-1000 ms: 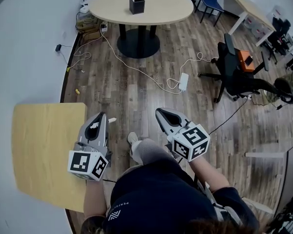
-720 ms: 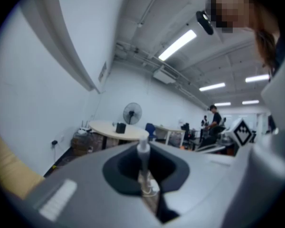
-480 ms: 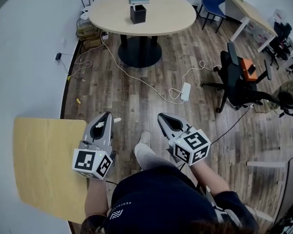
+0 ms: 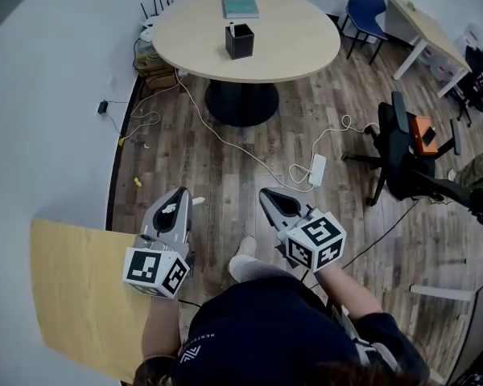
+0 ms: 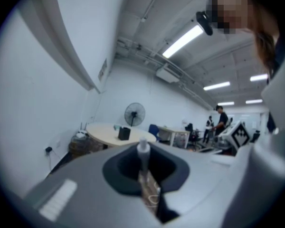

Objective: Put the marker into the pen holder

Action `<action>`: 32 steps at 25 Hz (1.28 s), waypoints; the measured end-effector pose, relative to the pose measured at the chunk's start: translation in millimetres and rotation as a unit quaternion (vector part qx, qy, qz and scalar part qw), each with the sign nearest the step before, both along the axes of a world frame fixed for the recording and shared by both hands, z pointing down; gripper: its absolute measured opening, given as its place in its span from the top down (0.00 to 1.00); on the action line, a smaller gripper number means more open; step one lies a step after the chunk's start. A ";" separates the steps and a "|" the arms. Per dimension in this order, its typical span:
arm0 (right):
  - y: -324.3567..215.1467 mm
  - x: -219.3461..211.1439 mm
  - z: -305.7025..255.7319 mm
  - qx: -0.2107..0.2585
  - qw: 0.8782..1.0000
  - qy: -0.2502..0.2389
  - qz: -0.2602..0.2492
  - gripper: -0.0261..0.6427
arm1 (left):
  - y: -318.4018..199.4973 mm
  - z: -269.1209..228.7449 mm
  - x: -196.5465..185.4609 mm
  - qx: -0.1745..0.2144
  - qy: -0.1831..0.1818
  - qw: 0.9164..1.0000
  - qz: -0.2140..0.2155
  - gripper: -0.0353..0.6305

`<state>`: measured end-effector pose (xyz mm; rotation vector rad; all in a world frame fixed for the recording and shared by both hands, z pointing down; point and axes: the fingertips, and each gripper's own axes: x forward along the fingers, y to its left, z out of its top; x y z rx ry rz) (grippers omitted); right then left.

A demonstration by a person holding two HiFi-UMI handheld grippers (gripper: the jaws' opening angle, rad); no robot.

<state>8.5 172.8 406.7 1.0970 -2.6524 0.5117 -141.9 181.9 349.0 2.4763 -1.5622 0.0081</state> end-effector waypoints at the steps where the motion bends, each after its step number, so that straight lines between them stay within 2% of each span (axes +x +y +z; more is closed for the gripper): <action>1: -11.3 0.1 -1.2 0.000 1.000 -0.003 0.000 0.97 | -9.5 -1.9 -0.7 0.001 -0.001 1.000 0.000 0.94; 5: -52.3 -3.1 -2.0 -0.011 1.000 -0.022 -0.003 0.97 | -46.2 -6.2 -3.4 0.002 -0.005 1.000 -0.006 0.94; 10: -94.3 -8.8 -2.6 -0.009 1.000 -0.019 -0.011 0.97 | -96.4 -9.1 -4.0 0.002 -0.002 1.000 -0.007 0.94; 16: -123.5 -8.2 1.6 -0.018 0.999 -0.024 -0.013 0.97 | -140.1 -1.9 11.1 -0.010 0.007 1.000 0.012 0.94; 27: -163.7 17.5 -9.9 0.001 0.999 -0.032 0.042 0.97 | -191.5 -9.7 44.4 0.000 0.009 0.998 0.060 0.94; 32: -192.2 25.9 -8.4 -0.001 0.997 -0.033 0.064 0.97 | -233.4 -17.2 53.1 0.014 -0.007 0.997 0.074 0.94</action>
